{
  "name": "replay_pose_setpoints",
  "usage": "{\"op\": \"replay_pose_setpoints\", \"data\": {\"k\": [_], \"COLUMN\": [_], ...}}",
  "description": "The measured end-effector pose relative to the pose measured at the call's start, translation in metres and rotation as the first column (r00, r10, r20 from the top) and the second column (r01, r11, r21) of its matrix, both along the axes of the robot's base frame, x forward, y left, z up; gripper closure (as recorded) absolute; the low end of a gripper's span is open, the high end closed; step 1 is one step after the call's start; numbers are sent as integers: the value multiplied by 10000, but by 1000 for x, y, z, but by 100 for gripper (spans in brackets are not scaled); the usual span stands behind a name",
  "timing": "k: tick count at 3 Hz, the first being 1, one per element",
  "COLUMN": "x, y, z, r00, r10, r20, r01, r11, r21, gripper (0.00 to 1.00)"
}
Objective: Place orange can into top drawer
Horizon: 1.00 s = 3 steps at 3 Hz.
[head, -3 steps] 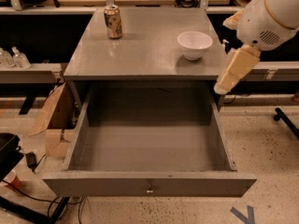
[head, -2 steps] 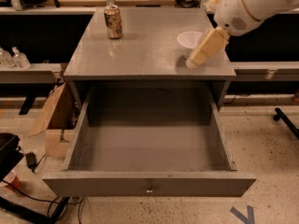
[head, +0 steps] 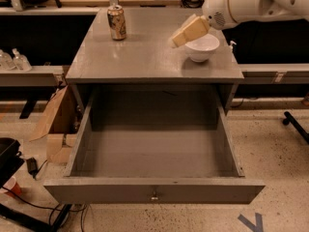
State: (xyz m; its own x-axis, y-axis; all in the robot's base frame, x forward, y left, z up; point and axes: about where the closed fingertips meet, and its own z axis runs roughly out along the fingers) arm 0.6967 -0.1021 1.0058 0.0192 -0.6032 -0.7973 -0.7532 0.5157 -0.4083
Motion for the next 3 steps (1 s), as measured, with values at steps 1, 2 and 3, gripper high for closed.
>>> {"op": "replay_pose_setpoints", "data": {"k": [1, 2, 3], "x": [8, 22, 79], "y": [1, 17, 60], "z": [6, 7, 3], "r00": [9994, 9988, 9939], "r10": [-182, -91, 324], "r20": [279, 489, 1053], "r01": [175, 63, -494], "r11": [9996, 9983, 9854], "r21": [236, 577, 1627], "gripper": [0, 0, 0]}}
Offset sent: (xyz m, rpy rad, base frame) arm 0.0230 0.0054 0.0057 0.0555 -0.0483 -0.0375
